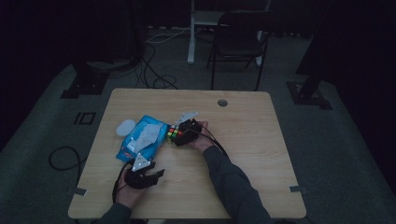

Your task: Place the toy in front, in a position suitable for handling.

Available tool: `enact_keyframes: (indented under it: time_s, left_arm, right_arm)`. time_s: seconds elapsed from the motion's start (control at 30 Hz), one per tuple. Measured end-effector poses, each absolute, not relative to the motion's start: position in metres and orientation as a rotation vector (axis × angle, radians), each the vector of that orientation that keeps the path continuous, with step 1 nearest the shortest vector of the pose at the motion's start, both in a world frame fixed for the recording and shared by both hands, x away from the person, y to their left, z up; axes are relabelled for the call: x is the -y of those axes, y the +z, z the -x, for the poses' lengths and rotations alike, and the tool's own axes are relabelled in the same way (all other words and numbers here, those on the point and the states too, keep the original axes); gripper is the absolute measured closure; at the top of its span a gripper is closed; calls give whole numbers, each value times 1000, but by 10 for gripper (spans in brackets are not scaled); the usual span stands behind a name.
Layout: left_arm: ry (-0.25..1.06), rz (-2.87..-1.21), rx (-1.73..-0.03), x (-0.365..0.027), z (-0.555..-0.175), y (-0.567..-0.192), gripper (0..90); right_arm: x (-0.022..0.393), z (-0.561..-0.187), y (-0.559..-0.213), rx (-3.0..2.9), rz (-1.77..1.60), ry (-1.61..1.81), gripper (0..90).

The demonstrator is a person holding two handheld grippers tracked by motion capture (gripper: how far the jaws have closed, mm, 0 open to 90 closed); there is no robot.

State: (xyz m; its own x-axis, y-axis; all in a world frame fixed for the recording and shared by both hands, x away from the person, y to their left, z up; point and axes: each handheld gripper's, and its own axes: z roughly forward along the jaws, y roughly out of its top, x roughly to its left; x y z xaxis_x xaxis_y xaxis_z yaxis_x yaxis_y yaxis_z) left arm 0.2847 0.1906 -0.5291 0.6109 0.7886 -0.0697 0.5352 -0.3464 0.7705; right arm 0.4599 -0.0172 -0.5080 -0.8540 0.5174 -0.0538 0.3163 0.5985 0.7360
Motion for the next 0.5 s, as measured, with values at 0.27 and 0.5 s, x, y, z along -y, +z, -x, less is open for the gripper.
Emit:
enact_keyframes:
  time_s: [0.27,0.5]
  left_arm:
    - [407,-2043,-1044,-191,-285,-529,481]
    - [408,-2045,-1049,-190,-285,-530,481]
  right_arm:
    - [18,-453,-515,-2574,-672,1078,239]
    - [19,-454,-520,-2568,-690,1067,302]
